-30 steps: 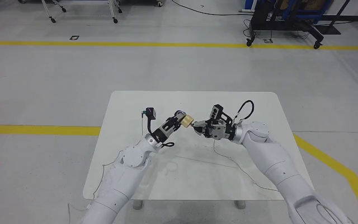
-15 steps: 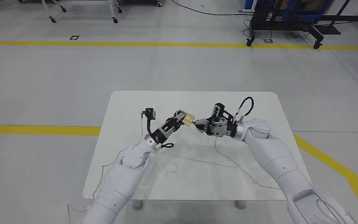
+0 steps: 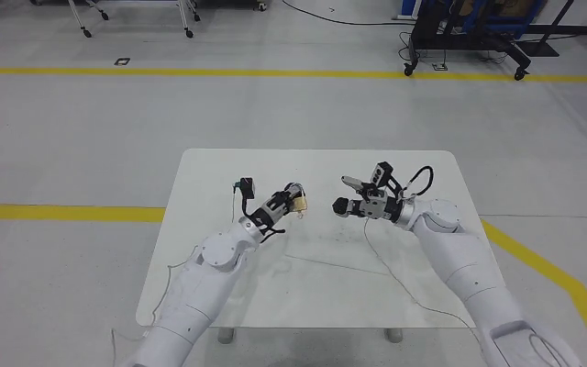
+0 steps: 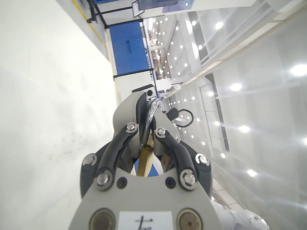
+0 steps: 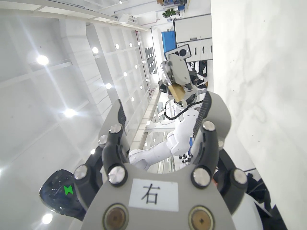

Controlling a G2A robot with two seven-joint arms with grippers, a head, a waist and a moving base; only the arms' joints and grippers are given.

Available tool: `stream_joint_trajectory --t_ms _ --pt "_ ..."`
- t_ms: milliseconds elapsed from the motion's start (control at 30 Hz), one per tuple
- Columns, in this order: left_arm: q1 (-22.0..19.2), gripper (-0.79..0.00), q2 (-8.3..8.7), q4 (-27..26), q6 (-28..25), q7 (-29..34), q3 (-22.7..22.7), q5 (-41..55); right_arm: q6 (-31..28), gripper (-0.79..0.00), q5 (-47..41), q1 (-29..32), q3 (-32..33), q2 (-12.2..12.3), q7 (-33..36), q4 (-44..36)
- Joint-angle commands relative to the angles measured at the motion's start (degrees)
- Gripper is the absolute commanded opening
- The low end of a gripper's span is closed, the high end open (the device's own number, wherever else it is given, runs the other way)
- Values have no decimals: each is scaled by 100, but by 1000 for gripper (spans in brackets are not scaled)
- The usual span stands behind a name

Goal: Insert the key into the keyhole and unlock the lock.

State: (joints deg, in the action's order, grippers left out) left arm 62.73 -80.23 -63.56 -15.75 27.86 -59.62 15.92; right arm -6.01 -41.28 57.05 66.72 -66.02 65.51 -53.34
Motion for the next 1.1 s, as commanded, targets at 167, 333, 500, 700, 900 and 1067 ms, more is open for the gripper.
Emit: stream_joint_trajectory --t_ms 167,333,500,700,900,1067 --pt "-479 -785 -87 357 1341 97 602 -1030 -5 0 -36 485 835 251 -62 -384" --pt "-716 -751 -161 608 1774 394 866 -1208 -5 0 -36 485 835 251 -62 -384" --pt "-843 -465 -215 768 1862 556 1070 -1434 -5 0 -36 485 835 251 -62 -384" --pt "-897 0 -239 828 1723 730 1105 -1438 -5 0 -36 485 835 251 -62 -384" --pt "-780 0 -186 618 1406 766 882 -1294 -5 0 -36 485 835 251 -62 -384" --pt "-316 0 60 -225 1405 680 302 -1617 -231 0 141 642 1016 289 -558 -604"
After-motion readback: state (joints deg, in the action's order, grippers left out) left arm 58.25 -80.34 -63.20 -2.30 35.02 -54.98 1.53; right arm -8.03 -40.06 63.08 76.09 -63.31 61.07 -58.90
